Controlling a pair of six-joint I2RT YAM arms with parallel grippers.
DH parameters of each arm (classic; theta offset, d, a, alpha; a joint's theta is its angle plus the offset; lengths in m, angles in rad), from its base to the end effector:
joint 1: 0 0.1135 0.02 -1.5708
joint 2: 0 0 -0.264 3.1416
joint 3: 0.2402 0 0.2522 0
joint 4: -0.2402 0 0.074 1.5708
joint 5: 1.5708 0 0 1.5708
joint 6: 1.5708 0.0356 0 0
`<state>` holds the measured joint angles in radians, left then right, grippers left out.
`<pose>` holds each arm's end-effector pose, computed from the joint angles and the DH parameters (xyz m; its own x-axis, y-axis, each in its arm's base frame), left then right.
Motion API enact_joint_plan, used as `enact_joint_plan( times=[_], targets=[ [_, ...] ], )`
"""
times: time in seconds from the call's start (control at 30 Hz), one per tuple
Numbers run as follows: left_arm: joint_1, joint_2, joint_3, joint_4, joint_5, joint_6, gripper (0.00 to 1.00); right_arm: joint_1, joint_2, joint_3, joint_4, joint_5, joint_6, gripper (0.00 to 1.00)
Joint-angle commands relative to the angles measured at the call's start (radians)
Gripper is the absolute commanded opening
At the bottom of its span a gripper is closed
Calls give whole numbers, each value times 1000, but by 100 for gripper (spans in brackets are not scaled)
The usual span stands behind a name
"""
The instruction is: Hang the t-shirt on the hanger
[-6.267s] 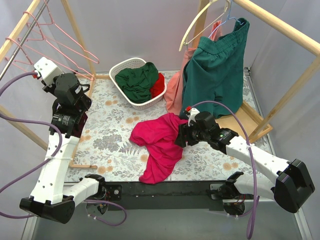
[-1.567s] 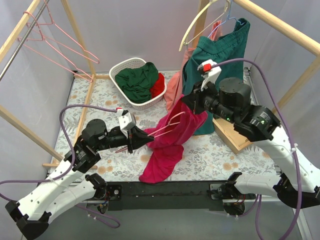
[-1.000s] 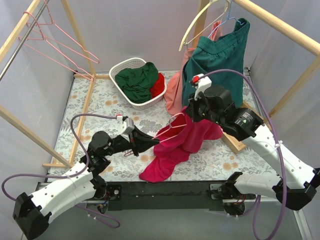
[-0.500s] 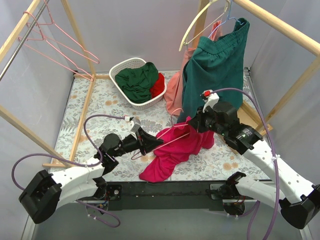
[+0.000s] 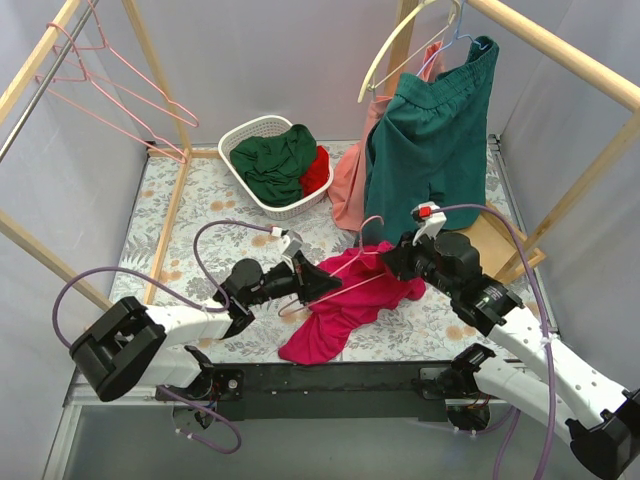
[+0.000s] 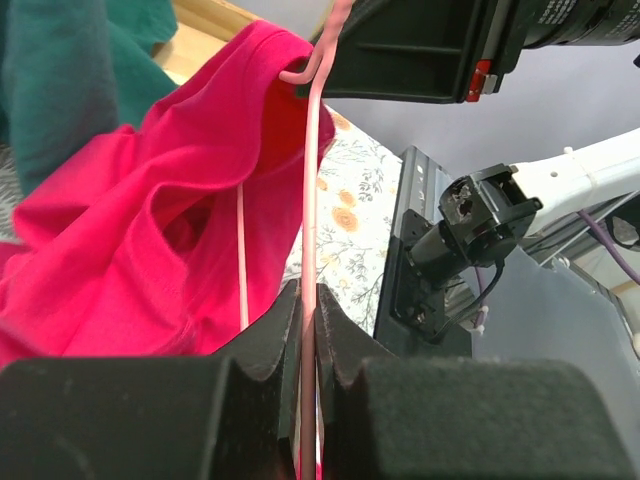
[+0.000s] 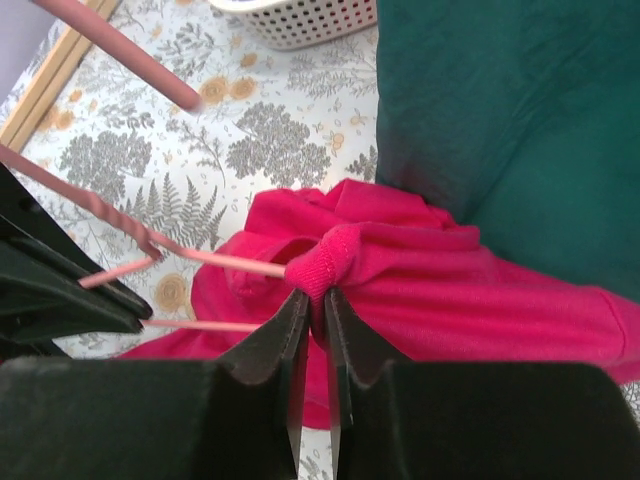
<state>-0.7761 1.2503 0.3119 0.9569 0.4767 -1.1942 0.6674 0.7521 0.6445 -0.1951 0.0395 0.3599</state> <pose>0.1567 -0.1767 0.2039 -0.8784 -0.2956 -0.3756 0.3616 0.1029 -0.9266 0.1437 0.1114 0.2945 -0.4265 0.1119 -0.8975 -0.4687 0.8214 0.3252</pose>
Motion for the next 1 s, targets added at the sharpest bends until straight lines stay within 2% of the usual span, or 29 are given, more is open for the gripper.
enact_joint_plan(
  times=[0.0, 0.17, 0.3, 0.5, 0.6, 0.73, 0.97],
  targets=[
    [-41, 50, 90, 30, 7, 27, 0, -6, 7, 9, 146, 31, -21, 22],
    [-60, 103, 118, -9, -16, 35, 0, -6, -37, -20, 154, 31, -59, 47],
    [-60, 121, 164, -70, -21, 27, 0, -8, -112, -88, 186, 23, -79, 58],
    [-60, 146, 216, -177, -21, 16, 0, -6, -139, -131, 293, -15, -95, 61],
    [-60, 162, 280, -324, -21, 25, 0, -8, -99, -117, 330, -26, -90, 62],
    [-69, 179, 320, -395, -12, 39, 0, -6, -30, -89, 348, -19, -76, 62],
    [-94, 163, 334, -443, -12, 53, 0, -6, -19, -124, 396, 17, -50, 59]
  ],
)
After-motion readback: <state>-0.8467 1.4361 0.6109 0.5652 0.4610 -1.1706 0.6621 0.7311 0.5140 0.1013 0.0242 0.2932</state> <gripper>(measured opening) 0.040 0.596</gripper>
